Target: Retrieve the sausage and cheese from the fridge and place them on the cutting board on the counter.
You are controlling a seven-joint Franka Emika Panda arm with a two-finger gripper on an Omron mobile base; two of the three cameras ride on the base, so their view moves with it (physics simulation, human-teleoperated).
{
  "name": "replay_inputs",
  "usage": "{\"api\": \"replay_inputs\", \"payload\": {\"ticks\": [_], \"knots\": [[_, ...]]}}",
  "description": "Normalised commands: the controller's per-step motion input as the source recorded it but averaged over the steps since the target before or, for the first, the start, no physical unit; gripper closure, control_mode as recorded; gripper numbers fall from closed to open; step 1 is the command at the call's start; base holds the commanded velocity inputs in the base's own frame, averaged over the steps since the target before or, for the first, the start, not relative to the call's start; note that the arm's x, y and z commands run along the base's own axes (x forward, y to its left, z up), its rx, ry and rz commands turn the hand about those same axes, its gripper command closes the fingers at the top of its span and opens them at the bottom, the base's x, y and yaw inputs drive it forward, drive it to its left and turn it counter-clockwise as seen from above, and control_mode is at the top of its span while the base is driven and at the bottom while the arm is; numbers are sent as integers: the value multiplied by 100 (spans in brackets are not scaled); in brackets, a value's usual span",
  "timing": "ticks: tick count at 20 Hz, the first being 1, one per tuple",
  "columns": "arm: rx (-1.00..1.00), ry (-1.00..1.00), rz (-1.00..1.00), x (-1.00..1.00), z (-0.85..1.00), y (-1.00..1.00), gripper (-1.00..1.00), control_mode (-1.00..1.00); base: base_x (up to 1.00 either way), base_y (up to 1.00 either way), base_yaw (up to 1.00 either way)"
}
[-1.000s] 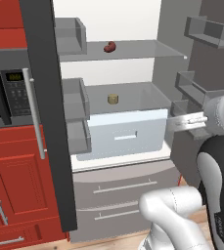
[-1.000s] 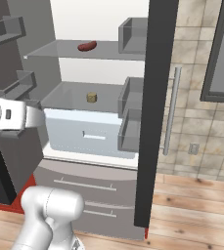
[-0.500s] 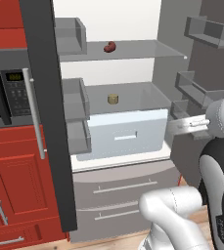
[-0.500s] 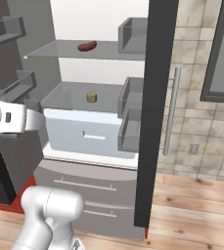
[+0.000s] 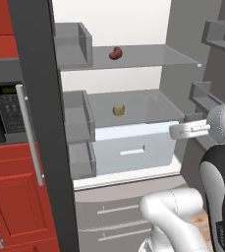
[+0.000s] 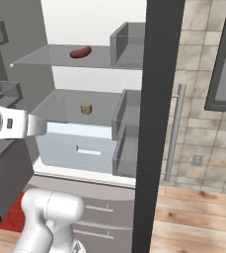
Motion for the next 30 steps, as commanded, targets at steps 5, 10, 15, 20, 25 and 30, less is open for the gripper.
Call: {"api": "replay_inputs", "payload": {"ticks": [5,10,15,20,25,30], "knots": [[0,0,0,0,0,0,-100,100,57,0,0],[0,0,0,0,0,0,-100,100,38,0,0],[0,0,0,0,0,0,-100,100,16,0,0],[0,0,0,0,0,0,-100,100,17,0,0],[0,0,0,0,0,0,-100,100,88,0,0],[0,0,0,0,0,0,-100,100,77,0,0]]}}
